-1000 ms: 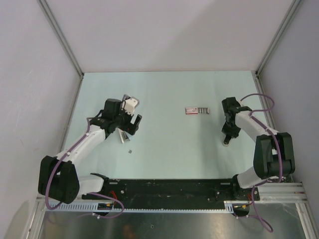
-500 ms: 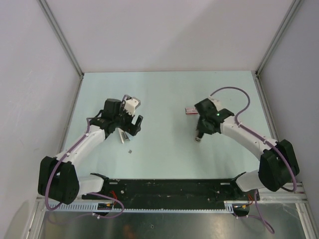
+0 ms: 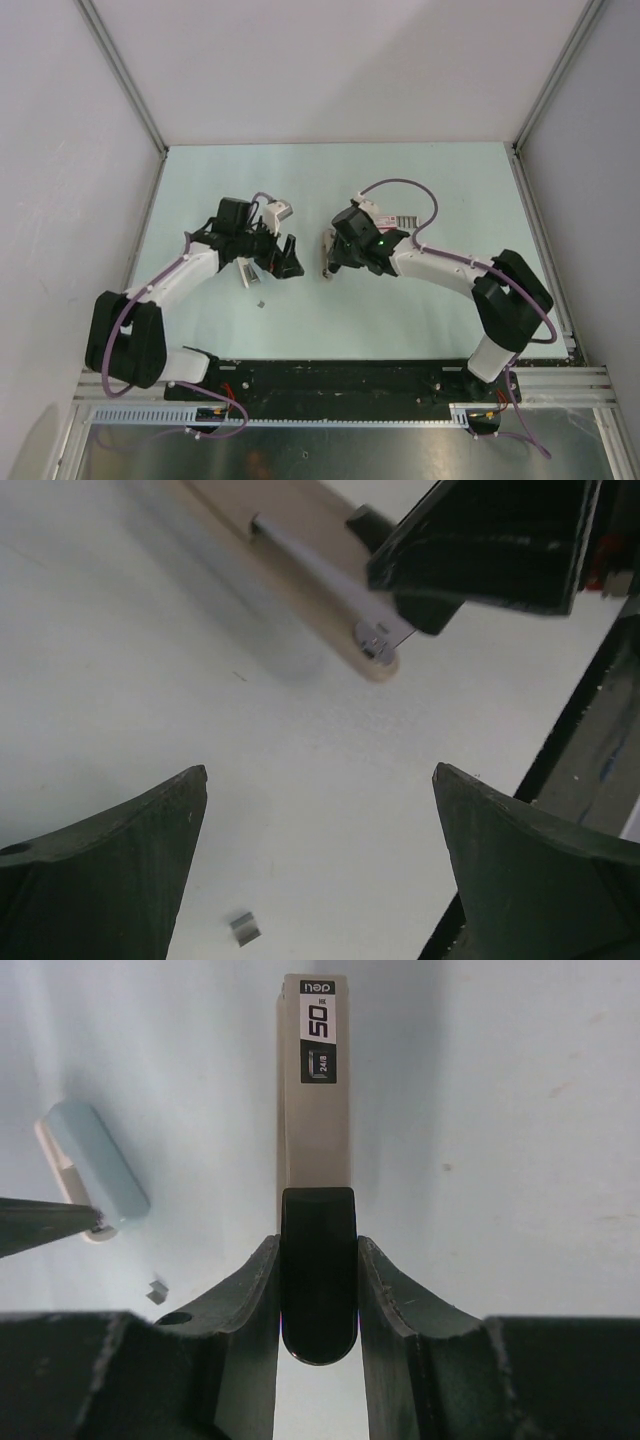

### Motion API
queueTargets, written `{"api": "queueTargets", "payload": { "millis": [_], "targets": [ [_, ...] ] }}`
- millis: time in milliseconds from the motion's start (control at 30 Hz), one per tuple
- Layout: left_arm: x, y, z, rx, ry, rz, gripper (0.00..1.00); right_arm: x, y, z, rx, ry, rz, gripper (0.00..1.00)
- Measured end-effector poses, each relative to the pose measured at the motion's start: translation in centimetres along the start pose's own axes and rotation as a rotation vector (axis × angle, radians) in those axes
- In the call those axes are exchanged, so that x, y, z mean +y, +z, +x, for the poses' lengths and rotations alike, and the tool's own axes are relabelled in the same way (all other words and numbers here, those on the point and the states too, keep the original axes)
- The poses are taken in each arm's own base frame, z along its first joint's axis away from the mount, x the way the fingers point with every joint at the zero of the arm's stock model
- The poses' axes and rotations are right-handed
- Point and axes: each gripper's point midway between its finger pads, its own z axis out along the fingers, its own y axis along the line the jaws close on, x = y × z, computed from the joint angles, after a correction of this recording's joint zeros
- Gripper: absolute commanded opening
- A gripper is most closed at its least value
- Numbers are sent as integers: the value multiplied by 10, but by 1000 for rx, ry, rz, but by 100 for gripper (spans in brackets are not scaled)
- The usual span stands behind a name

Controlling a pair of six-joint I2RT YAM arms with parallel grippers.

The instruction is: Unload the staples from the stapler

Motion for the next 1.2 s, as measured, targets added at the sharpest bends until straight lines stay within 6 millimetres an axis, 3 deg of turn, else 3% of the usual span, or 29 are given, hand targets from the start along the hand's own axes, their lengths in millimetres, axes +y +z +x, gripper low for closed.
{"api": "queueTargets", "payload": {
  "millis": [133, 400, 800, 1033, 1200],
  "targets": [
    [-7, 10, 9, 34, -54, 72, 99, 21, 8, 9, -4, 26, -54, 0],
    [-13, 22, 18, 68, -74, 132, 95, 59, 1, -8, -72, 92, -168, 0],
    [-6, 30, 18, 62, -43, 123, 59, 77, -4, 8, -47, 107, -210, 0],
    [-3, 31, 18, 59, -7, 114, 52, 77, -4, 6, -50, 117, -208, 0],
    [-2, 30, 19, 58, 10, 110, 30, 76, -4, 6, -49, 119, -207, 0]
  ]
}}
